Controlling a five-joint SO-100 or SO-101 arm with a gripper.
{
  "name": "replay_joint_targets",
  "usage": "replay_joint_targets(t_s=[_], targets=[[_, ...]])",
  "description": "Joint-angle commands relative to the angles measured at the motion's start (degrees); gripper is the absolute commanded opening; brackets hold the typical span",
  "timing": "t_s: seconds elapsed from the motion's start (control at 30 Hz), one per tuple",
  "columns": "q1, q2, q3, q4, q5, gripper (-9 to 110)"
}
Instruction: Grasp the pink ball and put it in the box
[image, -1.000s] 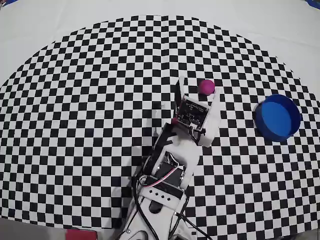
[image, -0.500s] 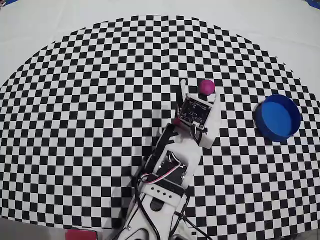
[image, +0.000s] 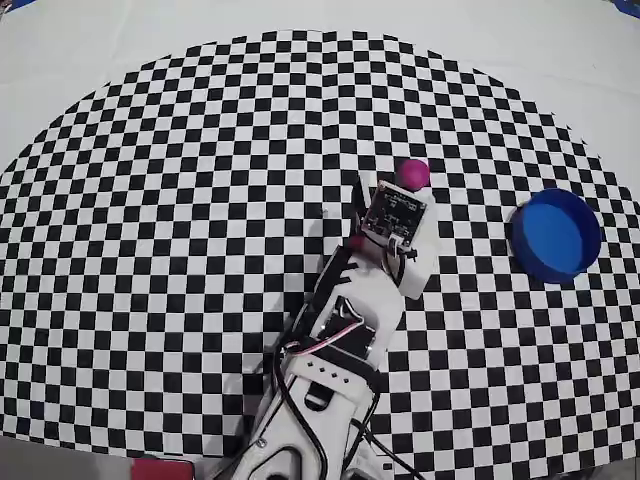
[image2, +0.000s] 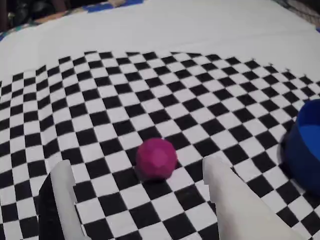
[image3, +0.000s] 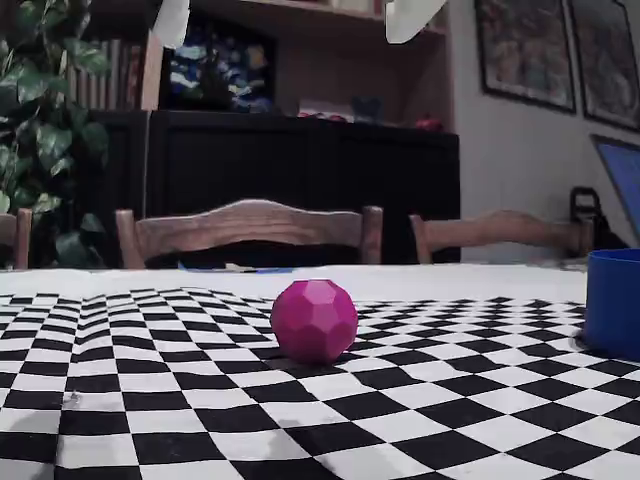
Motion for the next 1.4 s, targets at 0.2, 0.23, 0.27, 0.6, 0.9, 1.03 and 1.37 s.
replay_joint_targets(t_s=[0.2, 0.23, 0.27, 0.6, 0.9, 1.03, 1.37], targets=[[0.09, -4.75, -4.75, -1.49, 0.35, 30], [0.09, -5.36, -4.92, -1.85, 0.35, 30], [0.09, -5.80, -5.10, -1.93, 0.35, 30], [0.18, -11.69, -7.12, -4.13, 1.41, 30], [0.35, -21.62, -11.43, -7.82, 2.11, 30], [0.35, -24.43, -13.01, -8.17, 2.11, 30], [0.44, -32.61, -17.75, -8.17, 2.11, 30]])
